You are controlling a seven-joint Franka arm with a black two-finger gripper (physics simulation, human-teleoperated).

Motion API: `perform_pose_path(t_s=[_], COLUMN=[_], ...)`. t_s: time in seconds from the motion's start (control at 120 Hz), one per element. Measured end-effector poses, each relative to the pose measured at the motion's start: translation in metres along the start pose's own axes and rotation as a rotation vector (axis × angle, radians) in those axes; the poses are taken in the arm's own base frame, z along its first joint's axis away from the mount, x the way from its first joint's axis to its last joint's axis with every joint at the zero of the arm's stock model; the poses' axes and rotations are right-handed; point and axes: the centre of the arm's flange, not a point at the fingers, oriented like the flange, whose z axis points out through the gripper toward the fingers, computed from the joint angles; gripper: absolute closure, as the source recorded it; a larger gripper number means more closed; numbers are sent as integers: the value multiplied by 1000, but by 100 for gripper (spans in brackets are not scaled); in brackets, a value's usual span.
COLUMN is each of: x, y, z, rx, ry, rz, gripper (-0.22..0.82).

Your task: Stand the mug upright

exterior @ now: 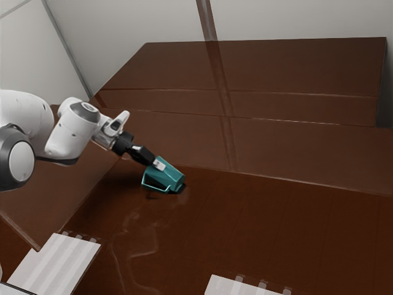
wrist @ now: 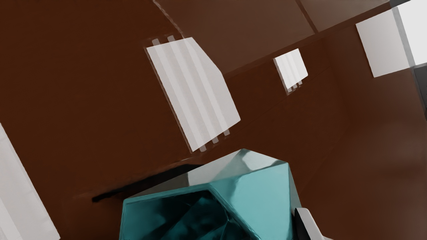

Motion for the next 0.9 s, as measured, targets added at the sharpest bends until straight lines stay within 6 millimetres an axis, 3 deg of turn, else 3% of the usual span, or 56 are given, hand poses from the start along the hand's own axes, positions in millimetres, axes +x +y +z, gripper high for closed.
perform_pose_path(t_s=[0.208,0.367,0.467,0.667,0.9], x=[13,22,16,-1,-6], y=[25,63,85,101,133], z=[3,6,5,13,15], rx=[-10,16,83,212,427], ry=[9,-15,-65,-163,-340], rz=[38,97,136,164,254], gripper=[75,77,77,78,78])
